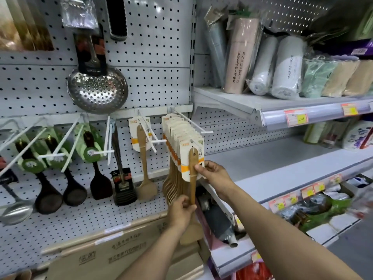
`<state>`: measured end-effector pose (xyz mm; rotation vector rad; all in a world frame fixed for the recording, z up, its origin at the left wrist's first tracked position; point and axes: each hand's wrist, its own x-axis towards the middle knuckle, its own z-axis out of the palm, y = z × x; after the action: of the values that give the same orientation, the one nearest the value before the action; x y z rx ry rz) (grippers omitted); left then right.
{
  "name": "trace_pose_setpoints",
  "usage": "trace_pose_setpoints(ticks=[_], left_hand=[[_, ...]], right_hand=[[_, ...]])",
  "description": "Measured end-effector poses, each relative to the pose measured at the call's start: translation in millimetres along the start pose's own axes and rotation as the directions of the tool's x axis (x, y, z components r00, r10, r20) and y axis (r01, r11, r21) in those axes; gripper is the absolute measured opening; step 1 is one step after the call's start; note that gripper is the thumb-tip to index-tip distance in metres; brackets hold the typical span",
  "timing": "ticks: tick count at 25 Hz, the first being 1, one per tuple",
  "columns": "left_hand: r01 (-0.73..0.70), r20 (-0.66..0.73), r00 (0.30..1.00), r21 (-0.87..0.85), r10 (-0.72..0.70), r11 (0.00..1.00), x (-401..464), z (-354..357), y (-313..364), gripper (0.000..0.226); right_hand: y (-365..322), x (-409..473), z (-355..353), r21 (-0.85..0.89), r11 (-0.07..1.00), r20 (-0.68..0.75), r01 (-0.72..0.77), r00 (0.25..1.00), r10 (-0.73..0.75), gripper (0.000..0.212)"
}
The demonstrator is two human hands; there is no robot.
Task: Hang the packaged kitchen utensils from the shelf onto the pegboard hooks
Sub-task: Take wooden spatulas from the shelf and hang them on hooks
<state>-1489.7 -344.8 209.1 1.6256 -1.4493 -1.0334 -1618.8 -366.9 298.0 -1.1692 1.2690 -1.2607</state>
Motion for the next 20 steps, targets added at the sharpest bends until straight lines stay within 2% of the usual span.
trace_pose_setpoints(ticks=[2,4,6,9,11,14,17,20], left_hand=[[-0.017,0.002,1.0,0.032,0.017,0.999,-11,-15,6,0.026],[-0.041,-0.052,0.998,0.126,0.048,0.991,-30,-36,12,0.045],[-0.077,-0.104,0.989,0.257,0.107,0.963,-58,-64,21,0.055],[-0.109,-0.137,0.972,0.465,0.193,0.879,-107,-114,40,0.062],[-0.112,-0.159,0.958,0.558,0.238,0.822,-145,-147,51,0.064],[-0.1,-0.207,0.932,0.643,0.298,0.759,-205,-198,55,0.06],[-0.034,-0.292,0.902,0.686,0.318,0.727,-261,-246,47,0.063],[0.035,-0.376,0.865,0.704,0.331,0.709,-315,-293,27,0.061]], right_hand=[[1,-9,0,-0.063,0.996,-0.085,-0.056,0.995,0.05,0.025],[-2,-28,-2,-0.277,0.951,-0.148,-0.139,0.984,0.101,0.045],[-9,-53,-3,-0.578,0.808,-0.085,-0.111,0.994,0.075,0.054],[-39,-98,8,-0.858,0.491,0.163,0.151,0.986,-0.018,0.055],[-63,-124,21,-0.905,0.301,0.292,0.299,0.954,-0.07,0.062],[-96,-171,52,-0.887,0.147,0.417,0.437,0.897,-0.148,0.065],[-118,-214,90,-0.827,0.096,0.522,0.554,0.82,-0.233,0.061],[-123,-253,143,-0.758,0.099,0.597,0.645,0.747,-0.291,0.061]])
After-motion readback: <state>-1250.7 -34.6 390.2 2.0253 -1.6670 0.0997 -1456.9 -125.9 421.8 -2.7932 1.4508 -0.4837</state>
